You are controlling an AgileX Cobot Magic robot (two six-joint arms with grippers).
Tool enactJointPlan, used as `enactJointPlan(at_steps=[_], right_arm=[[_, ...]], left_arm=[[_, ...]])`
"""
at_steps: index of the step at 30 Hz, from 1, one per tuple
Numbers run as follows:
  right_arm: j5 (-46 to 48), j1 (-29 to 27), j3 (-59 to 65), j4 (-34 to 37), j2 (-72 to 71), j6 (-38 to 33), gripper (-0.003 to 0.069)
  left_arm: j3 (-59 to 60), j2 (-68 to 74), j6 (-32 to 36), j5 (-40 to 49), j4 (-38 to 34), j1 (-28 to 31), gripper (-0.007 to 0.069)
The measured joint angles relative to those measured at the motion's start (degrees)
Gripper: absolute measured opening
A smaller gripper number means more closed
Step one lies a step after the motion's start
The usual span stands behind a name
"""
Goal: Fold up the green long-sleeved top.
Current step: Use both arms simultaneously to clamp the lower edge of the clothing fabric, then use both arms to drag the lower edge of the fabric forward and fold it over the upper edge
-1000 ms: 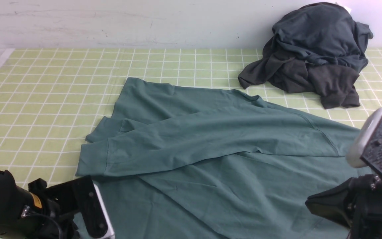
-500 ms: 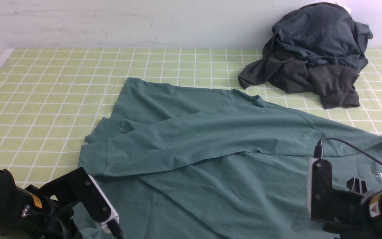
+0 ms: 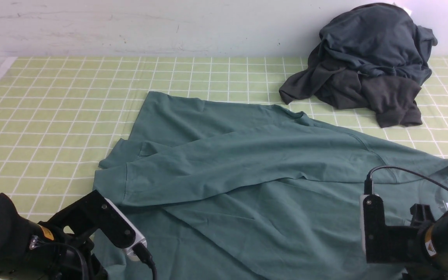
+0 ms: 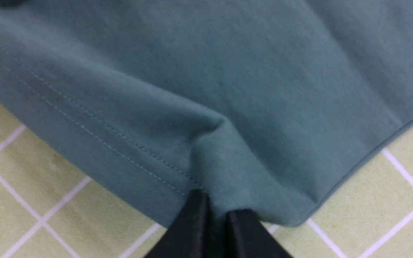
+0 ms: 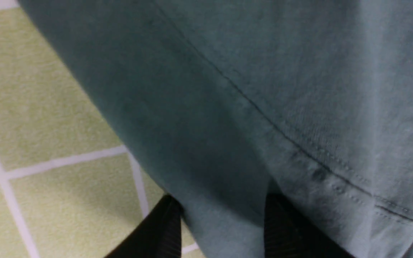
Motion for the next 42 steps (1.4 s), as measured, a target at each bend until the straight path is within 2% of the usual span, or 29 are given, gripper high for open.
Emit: enactJointPlan(at_steps=[4,6,10,12,18,23,26,35,42], right_arm=[[0.27,0.02,-0.37,-0.05,0.75,1.62,0.0182],[-0.11,0.02,-0.37,0.38,0.42,2.63,0.0099],[-0.96,-0.02,-0.52,0.81,-1.96,6.03,0.0013],[0.00,-0.02,-1.30,0.79,-3.54,8.19,0.0006],[6.63,-0.02,-9.53,-2.32,-5.55,17.30,0.0004],[10.36,-0.04,-17.00,-3.17,-4.86,19.76,0.0004],[10.51,-0.39,-19.97,-3.17,-4.00,19.88,0.0004],[5.80,-6.49,-26.65,-3.17,2.31,20.06,0.0004],[-0.64,-11.73,-34.38,-3.17,12.75,20.06,0.0004]], left_arm=[[0.00,0.00,0.11,0.00,-0.42,0.00,0.0020],[0.00,0.00,0.11,0.00,-0.42,0.00,0.0020],[-1.10,-0.98,-0.04,1.84,-1.19,0.00,0.0020],[-3.04,-1.93,-1.53,3.78,-1.77,0.11,0.0020],[-13.96,-2.61,-15.71,5.84,-1.81,2.51,0.0020],[-23.13,0.14,-22.50,5.84,1.69,3.71,0.0020],[-27.61,3.46,-23.98,5.84,2.85,3.71,0.0020],[-40.82,17.61,-25.95,0.41,3.87,3.71,0.0020],[-57.10,34.29,-27.45,-2.19,3.87,4.21,0.0020]])
